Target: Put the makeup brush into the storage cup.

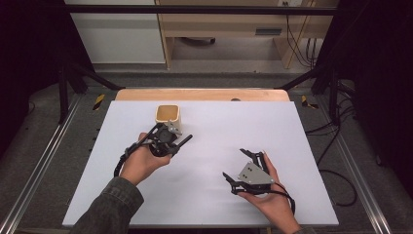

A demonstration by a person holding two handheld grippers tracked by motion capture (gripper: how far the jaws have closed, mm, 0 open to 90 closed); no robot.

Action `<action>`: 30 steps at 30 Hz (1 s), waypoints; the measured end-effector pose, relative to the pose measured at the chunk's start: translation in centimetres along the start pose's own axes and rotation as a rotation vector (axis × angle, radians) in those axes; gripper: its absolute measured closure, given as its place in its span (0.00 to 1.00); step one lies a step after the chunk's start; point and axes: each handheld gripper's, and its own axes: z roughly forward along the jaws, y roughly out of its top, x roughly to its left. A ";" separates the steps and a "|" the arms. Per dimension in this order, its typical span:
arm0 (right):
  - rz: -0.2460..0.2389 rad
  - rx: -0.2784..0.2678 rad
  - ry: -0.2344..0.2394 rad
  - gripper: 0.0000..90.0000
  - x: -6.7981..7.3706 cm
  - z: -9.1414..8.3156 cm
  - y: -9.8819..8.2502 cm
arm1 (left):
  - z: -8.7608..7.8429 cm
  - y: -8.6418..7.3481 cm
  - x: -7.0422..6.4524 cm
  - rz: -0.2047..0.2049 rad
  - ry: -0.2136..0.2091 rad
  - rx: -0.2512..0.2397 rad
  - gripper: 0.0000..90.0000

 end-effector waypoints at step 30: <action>-0.193 0.038 -0.096 0.17 2.1 3.2 1.8 | 0.1 1.7 -1.5 0.077 -0.038 0.009 0.88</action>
